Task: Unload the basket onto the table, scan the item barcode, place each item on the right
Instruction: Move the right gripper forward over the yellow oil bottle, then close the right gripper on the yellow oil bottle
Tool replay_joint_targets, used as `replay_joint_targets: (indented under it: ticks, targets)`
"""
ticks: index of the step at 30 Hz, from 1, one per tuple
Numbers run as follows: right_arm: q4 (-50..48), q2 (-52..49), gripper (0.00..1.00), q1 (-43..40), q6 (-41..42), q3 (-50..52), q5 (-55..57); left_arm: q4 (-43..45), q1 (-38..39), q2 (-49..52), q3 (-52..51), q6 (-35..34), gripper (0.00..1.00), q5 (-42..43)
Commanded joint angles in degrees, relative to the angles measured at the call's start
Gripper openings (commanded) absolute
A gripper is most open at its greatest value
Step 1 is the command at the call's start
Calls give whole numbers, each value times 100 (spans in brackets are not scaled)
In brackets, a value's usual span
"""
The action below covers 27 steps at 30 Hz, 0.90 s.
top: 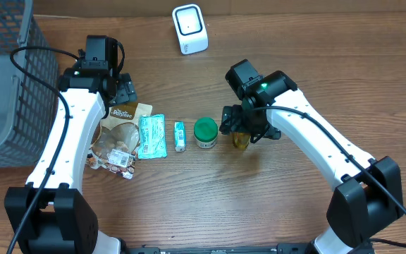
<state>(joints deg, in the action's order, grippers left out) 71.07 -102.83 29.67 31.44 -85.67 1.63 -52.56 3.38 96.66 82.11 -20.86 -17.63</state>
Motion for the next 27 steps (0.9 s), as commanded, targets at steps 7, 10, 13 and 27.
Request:
replay_joint_targets:
  ticks: [7, 10, 13, 27]
  targets:
    - [15, 4, 90, 26, 7, 22, -22, 9, 39, 57, 20, 7, 100, -76]
    - [11, 4, 82, 26, 7, 22, -22, 9, 39, 57, 22, 7, 100, -76]
    - [13, 4, 76, 26, 7, 22, -22, 9, 39, 57, 22, 7, 99, -79]
    - [-7, 2, 74, 28, 11, 22, -24, 9, 39, 57, 22, 7, 100, -76]
